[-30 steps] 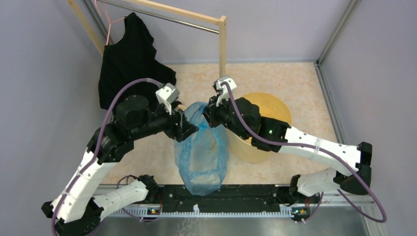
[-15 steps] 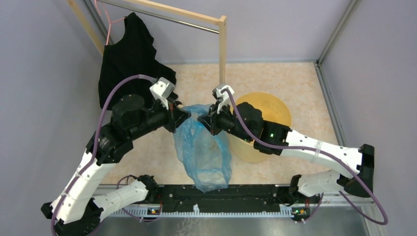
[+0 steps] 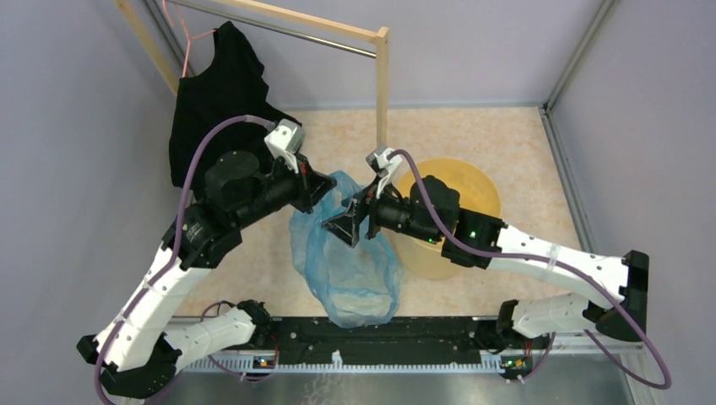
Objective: Put the trash bags into the trash bin
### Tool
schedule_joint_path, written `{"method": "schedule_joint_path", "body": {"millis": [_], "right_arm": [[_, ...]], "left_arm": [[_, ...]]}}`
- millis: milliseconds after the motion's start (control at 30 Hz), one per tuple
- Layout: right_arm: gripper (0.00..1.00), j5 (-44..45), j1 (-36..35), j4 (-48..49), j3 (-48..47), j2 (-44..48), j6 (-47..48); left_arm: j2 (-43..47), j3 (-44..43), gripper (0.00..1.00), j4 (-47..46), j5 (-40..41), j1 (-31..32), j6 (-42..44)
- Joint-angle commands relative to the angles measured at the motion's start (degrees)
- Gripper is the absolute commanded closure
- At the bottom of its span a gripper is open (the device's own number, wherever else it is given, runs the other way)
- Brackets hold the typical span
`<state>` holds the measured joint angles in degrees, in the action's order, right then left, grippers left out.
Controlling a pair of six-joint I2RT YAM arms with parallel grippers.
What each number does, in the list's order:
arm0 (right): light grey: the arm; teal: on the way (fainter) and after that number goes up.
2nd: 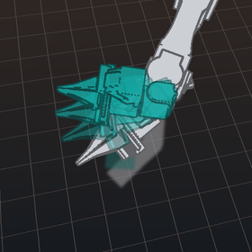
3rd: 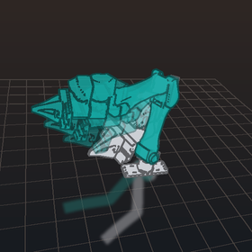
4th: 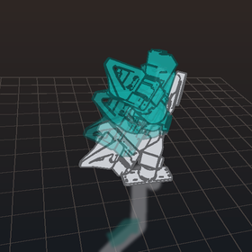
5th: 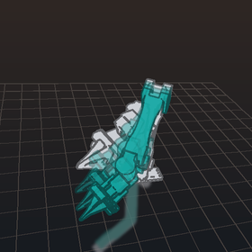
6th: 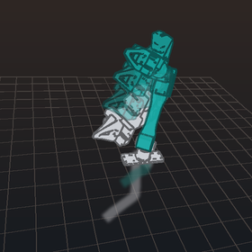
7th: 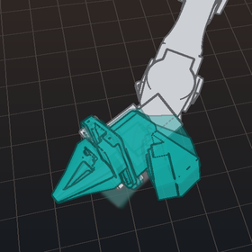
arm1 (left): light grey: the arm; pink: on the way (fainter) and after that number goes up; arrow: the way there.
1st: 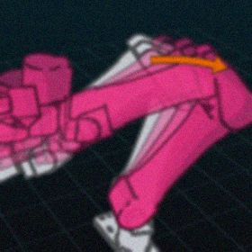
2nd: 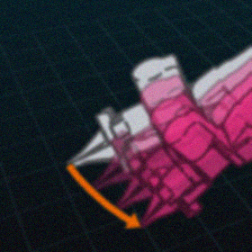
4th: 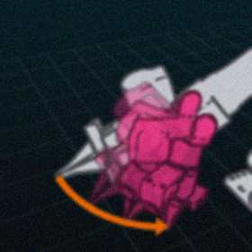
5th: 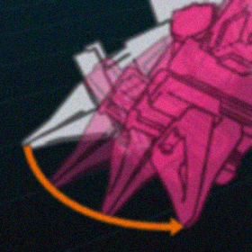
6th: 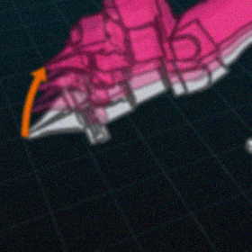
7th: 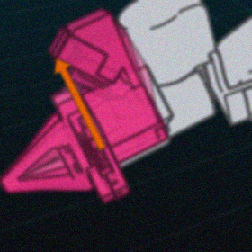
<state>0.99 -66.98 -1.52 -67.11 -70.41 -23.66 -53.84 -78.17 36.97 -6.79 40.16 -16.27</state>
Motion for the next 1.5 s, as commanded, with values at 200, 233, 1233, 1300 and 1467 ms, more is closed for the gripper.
{"method": "schedule_joint_path", "body": {"millis": [200,233,1233,1300,1467], "right_arm": [[0.18,13.0,-4.5,-2.3,-1.6,3.0,0.7],[0.18,16.8,-5.9,-3.2,-2.6,2.2,1.4],[1.00,29.9,-13.4,12.8,-0.4,-3.8,6.6],[1.00,22.8,-10.4,14.7,1.9,-1.4,2.6],[1.00,12.0,-4.0,15.3,4.7,2.2,-2.5]], "left_arm": [[-1.4,-3.3,1.00,-4.1,1.4,-0.2,-1.9],[-1.6,-3.7,1.00,-4.3,1.4,-0.2,-2.1],[-0.7,-2.6,0.95,-5.2,2.9,-0.2,-3.9],[-0.1,-2.8,0.86,-4.5,2.6,-0.2,-3.8],[1.8,-6.3,0.37,-1.2,3.2,-0.2,-2.6]]}}
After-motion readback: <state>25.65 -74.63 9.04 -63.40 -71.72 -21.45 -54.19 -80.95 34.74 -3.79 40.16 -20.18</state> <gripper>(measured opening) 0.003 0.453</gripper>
